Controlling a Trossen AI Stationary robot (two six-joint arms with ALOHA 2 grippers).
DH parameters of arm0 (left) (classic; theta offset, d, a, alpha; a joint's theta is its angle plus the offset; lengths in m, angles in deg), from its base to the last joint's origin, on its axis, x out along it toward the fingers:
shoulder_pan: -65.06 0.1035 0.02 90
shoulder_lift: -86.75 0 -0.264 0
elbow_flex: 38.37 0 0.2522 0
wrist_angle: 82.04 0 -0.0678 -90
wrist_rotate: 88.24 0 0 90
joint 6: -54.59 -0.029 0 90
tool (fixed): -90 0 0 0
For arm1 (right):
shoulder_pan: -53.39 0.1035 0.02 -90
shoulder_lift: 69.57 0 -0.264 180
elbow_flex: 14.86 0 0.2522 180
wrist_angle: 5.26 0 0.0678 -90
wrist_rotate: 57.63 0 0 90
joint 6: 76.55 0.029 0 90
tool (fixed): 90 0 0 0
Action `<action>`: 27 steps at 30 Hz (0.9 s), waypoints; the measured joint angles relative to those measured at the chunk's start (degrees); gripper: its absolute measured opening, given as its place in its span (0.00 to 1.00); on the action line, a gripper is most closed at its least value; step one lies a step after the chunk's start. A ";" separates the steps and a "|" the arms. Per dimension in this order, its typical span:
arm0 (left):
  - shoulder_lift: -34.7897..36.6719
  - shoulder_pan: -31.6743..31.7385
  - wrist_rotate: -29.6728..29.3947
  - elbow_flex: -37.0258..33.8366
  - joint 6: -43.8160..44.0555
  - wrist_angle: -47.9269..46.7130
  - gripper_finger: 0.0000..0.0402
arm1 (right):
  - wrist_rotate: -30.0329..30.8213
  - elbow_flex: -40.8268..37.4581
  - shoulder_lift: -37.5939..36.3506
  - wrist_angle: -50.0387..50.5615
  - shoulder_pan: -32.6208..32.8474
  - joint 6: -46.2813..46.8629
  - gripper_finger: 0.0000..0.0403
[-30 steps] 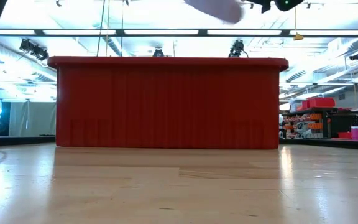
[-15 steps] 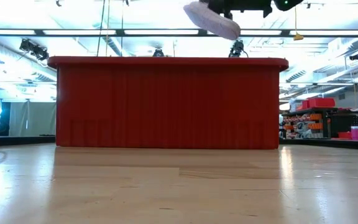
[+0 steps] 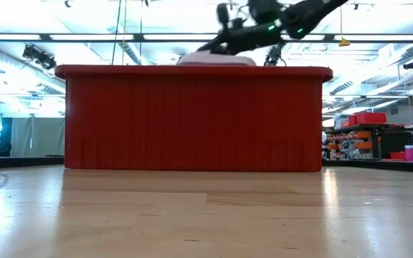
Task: Pick and place slides into bin
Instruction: Put the pink slide into the red bin
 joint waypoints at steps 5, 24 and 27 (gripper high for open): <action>1.07 0.04 -0.05 0.22 -2.12 -0.14 0.47 | 2.21 12.40 11.21 -2.19 0.79 1.32 0.03; 1.63 0.05 -10.42 0.15 -12.34 -10.85 0.46 | 8.35 48.74 44.46 14.51 0.96 7.00 0.17; 1.76 0.20 -11.40 0.15 -13.72 -12.65 0.46 | 8.52 48.53 46.40 15.49 0.94 7.39 0.25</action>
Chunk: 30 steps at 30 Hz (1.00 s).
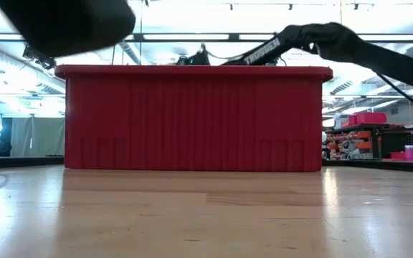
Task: Pick and place slides into bin
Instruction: Put the pink slide into the red bin
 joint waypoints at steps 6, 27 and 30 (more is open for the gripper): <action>-0.04 0.15 0.00 0.00 1.13 -3.14 0.45 | -0.50 0.06 0.94 -1.25 0.00 -0.15 0.42; -0.07 -0.02 -0.19 0.02 8.41 -15.41 0.43 | -9.19 -0.03 -0.68 9.16 -0.32 -2.67 0.56; -0.07 -0.02 -0.20 0.02 9.35 -16.59 0.43 | -11.33 -0.01 -1.56 8.08 0.03 -3.76 0.55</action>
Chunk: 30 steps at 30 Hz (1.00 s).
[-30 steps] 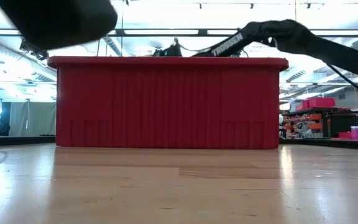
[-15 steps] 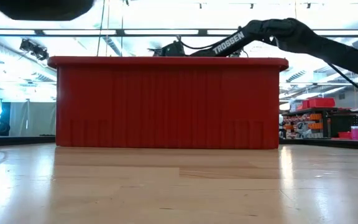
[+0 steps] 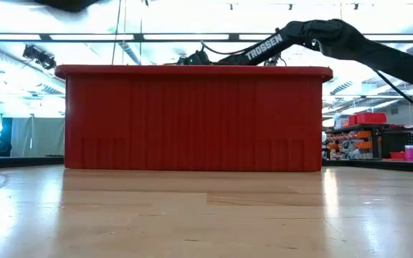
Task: Pick and place slides into bin
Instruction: Put the pink slide into the red bin
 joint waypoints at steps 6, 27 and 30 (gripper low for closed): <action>-0.02 -0.20 0.02 0.00 0.05 -1.13 0.43 | -8.67 -0.05 -6.45 -0.04 -0.25 1.13 0.50; -0.35 -1.13 11.93 -17.94 34.38 -19.83 0.36 | 2.29 -0.02 -44.85 45.42 21.28 -48.24 0.44; -0.70 3.52 15.87 -27.26 36.20 -16.42 0.22 | 10.50 -0.02 -48.05 44.68 24.68 -45.11 0.40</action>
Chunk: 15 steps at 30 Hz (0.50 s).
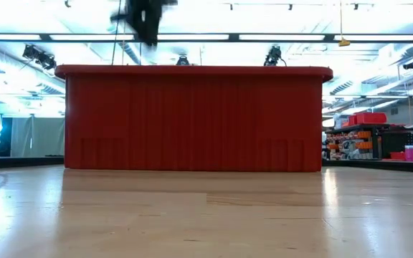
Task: Pick and place slides into bin
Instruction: Put the pink slide into the red bin
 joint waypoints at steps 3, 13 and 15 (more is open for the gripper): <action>-0.03 5.04 1.00 -8.85 -0.48 5.92 0.05 | 8.87 0.00 -2.92 0.44 2.51 3.58 0.33; -4.06 16.22 22.18 -28.92 -0.12 30.54 0.02 | 21.00 0.00 -7.34 5.92 4.73 6.15 0.05; -5.47 17.36 22.09 -30.75 -0.22 30.66 0.01 | 23.68 -0.01 -7.16 7.78 4.69 6.83 0.05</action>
